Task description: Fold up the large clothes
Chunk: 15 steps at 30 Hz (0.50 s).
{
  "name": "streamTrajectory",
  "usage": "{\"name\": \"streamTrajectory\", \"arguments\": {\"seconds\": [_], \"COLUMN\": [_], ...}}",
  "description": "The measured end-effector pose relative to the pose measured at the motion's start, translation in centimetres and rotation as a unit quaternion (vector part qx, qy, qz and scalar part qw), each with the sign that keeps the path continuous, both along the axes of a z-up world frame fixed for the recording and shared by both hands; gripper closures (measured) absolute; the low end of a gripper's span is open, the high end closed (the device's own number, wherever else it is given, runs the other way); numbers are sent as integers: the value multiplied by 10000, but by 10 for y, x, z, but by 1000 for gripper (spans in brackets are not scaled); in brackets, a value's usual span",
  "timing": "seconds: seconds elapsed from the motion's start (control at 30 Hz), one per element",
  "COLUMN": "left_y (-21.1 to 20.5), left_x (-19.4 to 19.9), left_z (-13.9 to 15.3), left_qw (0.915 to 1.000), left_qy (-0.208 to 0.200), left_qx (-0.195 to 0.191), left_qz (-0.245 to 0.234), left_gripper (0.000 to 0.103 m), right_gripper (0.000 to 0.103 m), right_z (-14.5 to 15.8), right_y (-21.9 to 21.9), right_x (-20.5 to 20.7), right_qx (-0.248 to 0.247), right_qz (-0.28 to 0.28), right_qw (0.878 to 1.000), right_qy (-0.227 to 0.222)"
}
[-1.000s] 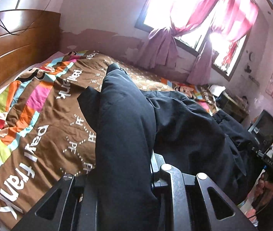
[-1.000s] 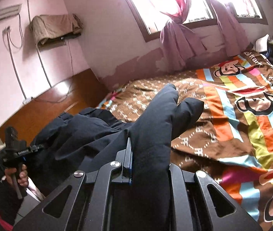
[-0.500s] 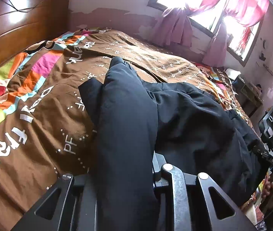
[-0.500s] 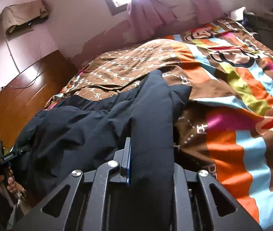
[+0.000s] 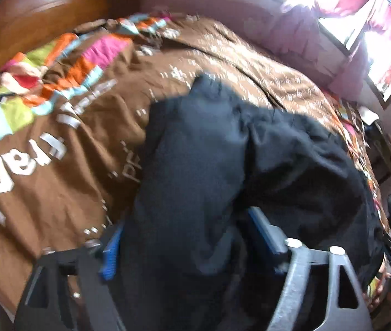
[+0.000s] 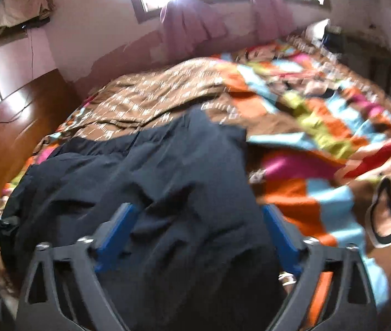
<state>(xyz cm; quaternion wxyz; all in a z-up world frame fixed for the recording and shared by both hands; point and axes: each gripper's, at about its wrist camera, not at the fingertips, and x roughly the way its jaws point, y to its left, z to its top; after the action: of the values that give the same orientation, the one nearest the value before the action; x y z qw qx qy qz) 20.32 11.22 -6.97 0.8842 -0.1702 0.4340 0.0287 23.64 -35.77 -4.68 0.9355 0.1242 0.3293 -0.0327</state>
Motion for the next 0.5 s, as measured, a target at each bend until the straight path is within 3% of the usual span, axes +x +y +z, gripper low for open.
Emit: {"name": "streamTrajectory", "arguments": {"seconds": [0.23,0.5], "left_y": [-15,-43], "left_x": [-24,-55], "left_z": [32,61], "left_qw": [9966,9864], "left_qy": [-753,-1512], "left_qx": [335,634], "left_qz": [-2,-137], "left_gripper": [0,0], "right_gripper": [2,1], "right_z": [23,47], "right_y": [11,33], "right_x": [-13,-42], "right_qx": [-383,-524], "right_qz": [-26,219], "right_qw": [9984,9921], "right_qy": [-425,-1119]}}
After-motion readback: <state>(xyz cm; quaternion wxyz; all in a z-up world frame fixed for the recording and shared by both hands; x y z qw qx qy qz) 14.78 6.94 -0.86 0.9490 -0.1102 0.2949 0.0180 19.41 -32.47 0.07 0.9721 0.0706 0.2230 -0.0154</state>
